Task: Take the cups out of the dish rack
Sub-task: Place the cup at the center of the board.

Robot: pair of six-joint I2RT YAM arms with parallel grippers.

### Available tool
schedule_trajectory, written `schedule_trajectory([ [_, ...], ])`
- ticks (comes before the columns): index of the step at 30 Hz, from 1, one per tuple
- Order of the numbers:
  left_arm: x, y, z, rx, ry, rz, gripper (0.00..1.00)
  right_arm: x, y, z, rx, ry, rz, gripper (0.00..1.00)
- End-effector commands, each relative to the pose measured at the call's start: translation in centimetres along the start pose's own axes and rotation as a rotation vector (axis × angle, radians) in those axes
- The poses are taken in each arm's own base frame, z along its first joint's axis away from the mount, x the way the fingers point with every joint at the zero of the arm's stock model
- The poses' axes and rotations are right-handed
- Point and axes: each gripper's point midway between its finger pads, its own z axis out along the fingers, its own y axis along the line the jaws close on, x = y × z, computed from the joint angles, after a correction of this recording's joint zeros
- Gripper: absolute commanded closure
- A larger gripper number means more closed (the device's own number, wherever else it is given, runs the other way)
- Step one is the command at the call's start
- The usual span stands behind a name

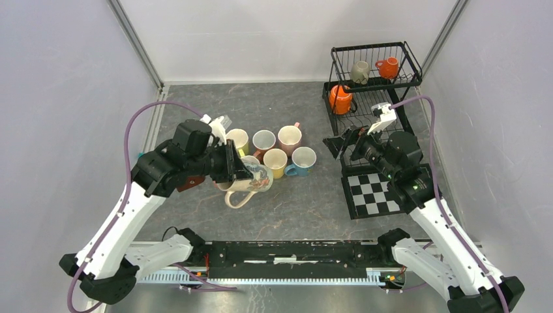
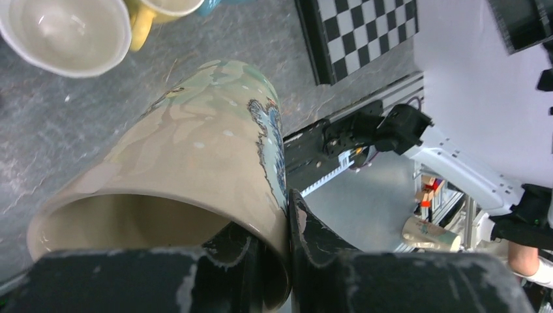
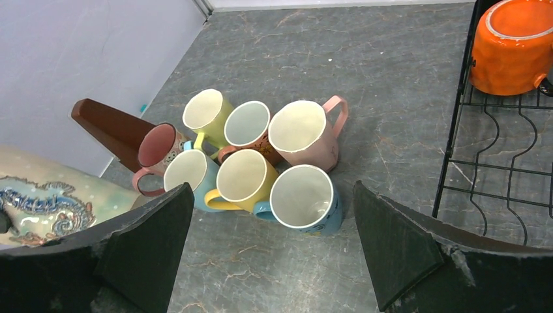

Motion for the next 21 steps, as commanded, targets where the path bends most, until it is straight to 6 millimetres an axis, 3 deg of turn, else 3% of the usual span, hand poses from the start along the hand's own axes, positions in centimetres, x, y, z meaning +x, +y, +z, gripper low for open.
schedule_trajectory([
  [1, 0.5, 0.2, -1.5, 0.004, -0.014, 0.062, 0.98, -1.8, 0.0, -0.5, 0.016, -0.061, -0.031, 0.02],
  [9, 2.5, 4.4, 0.0, -0.154, 0.049, 0.031, 0.98, -1.2, -0.5, -0.2, 0.036, -0.026, -0.069, 0.02],
  [21, 2.9, 9.8, 4.8, -0.36, 0.094, 0.023, 0.98, -0.9, -0.8, 0.0, 0.043, -0.006, -0.097, 0.02],
])
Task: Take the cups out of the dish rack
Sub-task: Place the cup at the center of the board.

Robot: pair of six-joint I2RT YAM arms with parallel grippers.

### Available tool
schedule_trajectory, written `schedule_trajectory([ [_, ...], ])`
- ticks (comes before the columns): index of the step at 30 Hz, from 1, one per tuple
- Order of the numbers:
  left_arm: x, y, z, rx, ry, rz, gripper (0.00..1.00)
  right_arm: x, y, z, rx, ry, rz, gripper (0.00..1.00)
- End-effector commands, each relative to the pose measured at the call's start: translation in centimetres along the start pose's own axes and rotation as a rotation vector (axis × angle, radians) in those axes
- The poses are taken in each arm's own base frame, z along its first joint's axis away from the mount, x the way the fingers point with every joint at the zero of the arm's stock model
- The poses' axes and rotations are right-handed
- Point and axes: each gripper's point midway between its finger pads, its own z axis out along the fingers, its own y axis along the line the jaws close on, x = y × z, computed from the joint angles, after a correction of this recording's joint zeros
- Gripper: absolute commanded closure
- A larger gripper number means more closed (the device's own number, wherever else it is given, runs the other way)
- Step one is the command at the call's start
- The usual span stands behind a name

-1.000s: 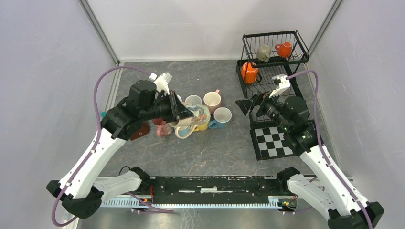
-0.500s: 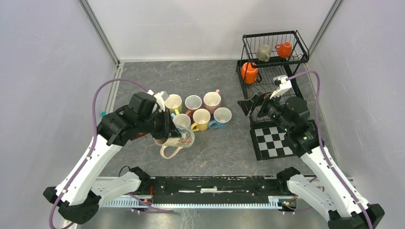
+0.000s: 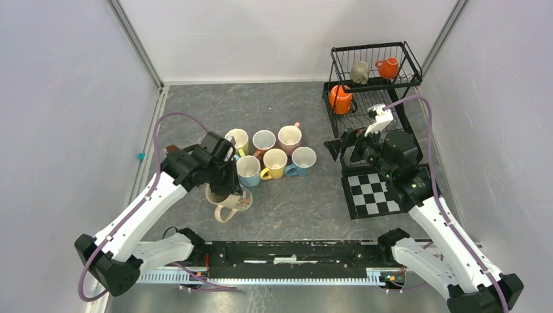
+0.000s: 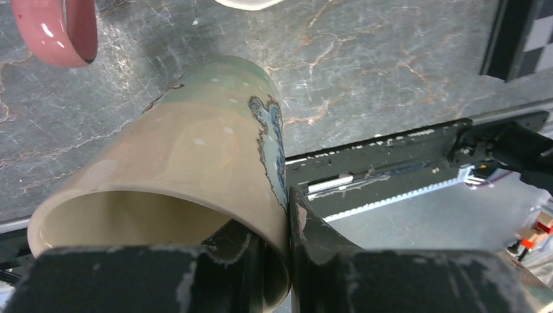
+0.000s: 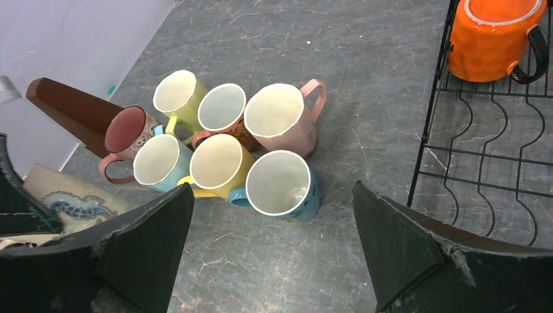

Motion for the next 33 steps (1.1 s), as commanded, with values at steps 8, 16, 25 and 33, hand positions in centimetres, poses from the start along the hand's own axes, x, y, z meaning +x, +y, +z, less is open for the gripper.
schedule_trajectory([
  [8, -3.0, 0.5, 4.5, -0.055, -0.077, 0.055, 0.98, -1.8, 0.7, 0.0, -0.026, -0.038, -0.043, 0.02],
  [16, -3.0, 1.4, 7.1, -0.106, -0.047, 0.056, 0.98, -1.4, 1.0, 0.3, -0.047, -0.022, -0.035, 0.02],
  [25, -3.5, 2.8, 8.3, -0.193, -0.049, 0.066, 0.98, -0.7, 1.2, 0.5, -0.067, -0.007, -0.024, 0.02],
  [33, -3.3, 3.2, 9.3, -0.217, -0.04, 0.058, 0.82, -0.2, 1.0, 0.2, -0.061, 0.011, -0.026, 0.02],
])
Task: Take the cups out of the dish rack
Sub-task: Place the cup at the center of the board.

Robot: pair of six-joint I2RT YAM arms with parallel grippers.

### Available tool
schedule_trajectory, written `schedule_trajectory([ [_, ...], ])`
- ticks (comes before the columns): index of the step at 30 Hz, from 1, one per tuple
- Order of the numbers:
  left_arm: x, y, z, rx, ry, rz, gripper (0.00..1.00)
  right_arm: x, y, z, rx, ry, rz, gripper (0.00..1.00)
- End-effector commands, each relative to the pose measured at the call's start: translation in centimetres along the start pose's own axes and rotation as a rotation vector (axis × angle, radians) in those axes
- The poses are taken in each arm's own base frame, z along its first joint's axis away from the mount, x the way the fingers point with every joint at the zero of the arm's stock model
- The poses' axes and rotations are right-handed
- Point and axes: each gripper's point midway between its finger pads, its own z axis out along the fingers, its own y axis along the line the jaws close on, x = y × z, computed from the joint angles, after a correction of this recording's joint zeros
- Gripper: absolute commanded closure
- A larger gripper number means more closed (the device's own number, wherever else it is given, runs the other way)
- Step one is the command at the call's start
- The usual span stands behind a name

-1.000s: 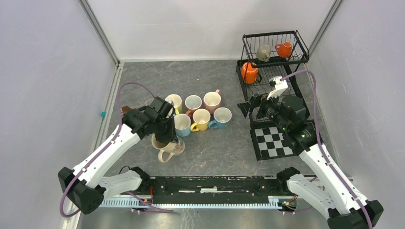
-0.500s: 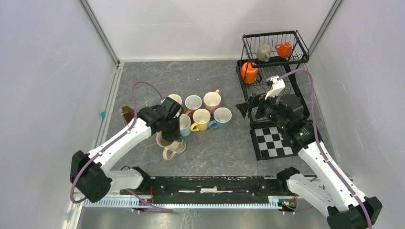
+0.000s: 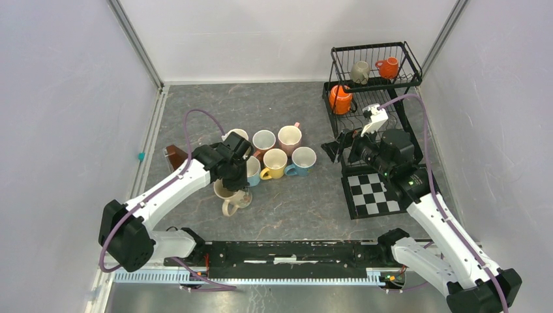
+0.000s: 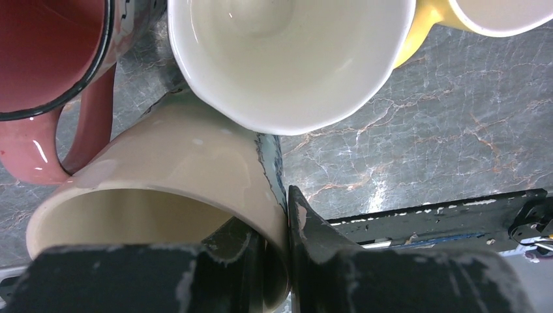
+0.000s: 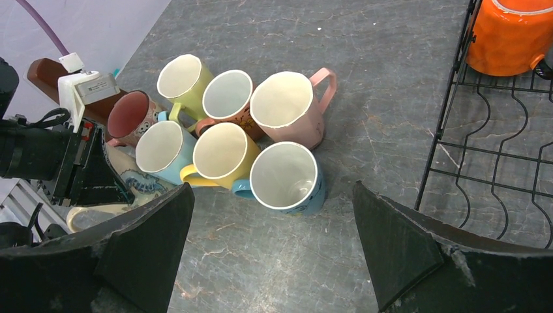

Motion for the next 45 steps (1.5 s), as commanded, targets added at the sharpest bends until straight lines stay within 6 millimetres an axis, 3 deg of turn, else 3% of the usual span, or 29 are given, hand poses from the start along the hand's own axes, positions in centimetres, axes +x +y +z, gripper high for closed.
schedule_trajectory([
  [1, -1.6, 0.1, 0.8, -0.021, -0.064, 0.035, 0.79, -1.2, 0.6, -0.4, -0.019, -0.031, -0.016, 0.02],
  [12, -1.7, -1.1, 0.5, 0.044, -0.092, 0.04, 0.6, -1.2, 0.1, -0.6, 0.012, -0.031, -0.014, 0.02],
  [29, -2.9, -2.3, -1.1, 0.095, -0.145, 0.079, 0.42, -0.1, -0.9, -0.7, 0.063, 0.009, -0.001, 0.02],
  [36, -2.8, -3.1, -1.9, 0.14, -0.16, 0.081, 0.19, 0.5, -1.7, -0.7, 0.105, 0.027, 0.002, 0.02],
  [38, -2.7, -3.2, -2.1, 0.15, -0.164, 0.087, 0.01, 0.8, -2.2, -0.8, 0.124, 0.023, 0.001, 0.02],
  [45, -3.2, -3.9, -4.3, 0.213, -0.217, 0.097, 0.0, 0.4, -3.7, 0.0, 0.196, -0.006, -0.005, 0.02],
])
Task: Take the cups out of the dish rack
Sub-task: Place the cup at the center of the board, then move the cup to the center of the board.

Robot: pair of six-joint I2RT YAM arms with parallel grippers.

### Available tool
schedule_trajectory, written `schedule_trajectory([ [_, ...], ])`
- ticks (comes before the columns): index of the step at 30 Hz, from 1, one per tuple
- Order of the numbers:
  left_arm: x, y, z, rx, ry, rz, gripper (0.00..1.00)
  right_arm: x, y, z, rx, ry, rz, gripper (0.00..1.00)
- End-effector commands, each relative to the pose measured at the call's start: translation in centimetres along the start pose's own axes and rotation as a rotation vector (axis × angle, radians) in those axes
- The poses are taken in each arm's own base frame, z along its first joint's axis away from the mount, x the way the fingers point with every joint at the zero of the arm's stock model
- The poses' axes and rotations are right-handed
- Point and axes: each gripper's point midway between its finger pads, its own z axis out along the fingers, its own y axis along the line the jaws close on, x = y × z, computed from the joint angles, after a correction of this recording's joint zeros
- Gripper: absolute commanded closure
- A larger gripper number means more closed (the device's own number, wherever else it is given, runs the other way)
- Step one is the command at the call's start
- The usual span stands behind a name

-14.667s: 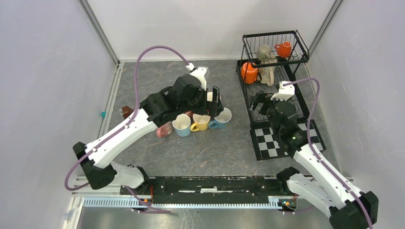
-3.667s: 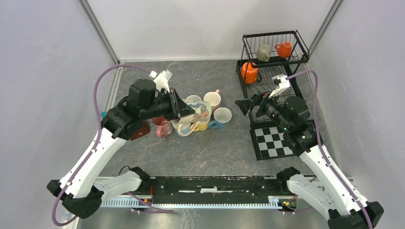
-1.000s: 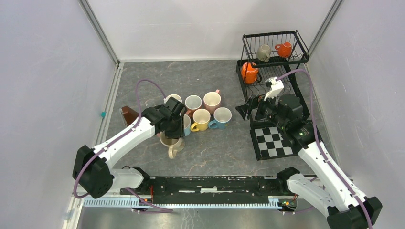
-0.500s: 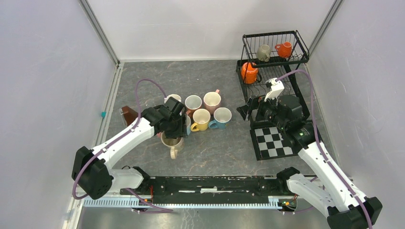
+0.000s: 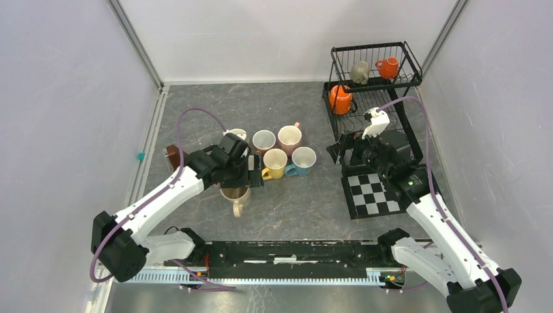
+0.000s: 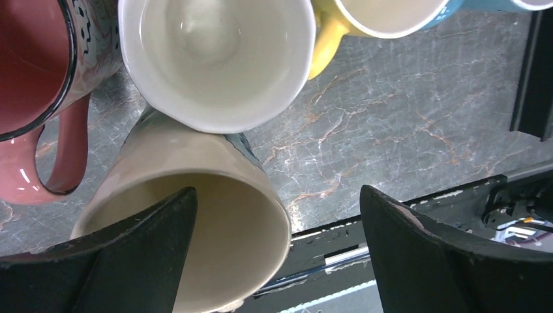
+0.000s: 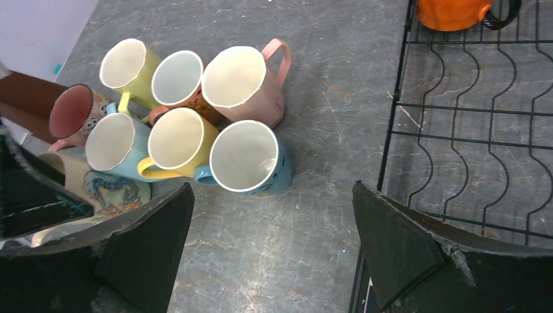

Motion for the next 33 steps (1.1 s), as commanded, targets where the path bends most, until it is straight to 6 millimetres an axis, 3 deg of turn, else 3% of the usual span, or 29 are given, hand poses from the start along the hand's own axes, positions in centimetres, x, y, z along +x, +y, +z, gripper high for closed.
schedule_trajectory([
  [1, -2.6, -2.1, -2.8, 0.103, -0.113, 0.041, 0.0, -1.7, -1.1, 0.8, 0.064, -0.066, -0.014, 0.02],
  [8, -2.1, -2.3, -2.7, 0.121, -0.092, 0.051, 0.0, -2.1, -1.6, 2.3, 0.095, -0.069, -0.009, 0.02],
  [19, 0.7, -2.5, -0.2, 0.138, -0.016, 0.021, 0.0, -0.5, -1.8, 3.5, 0.085, -0.029, -0.008, 0.02],
  [33, 3.7, -3.2, 1.2, 0.129, 0.045, 0.029, 0.0, 0.5, -1.7, 4.1, 0.058, -0.009, -0.01, 0.02],
])
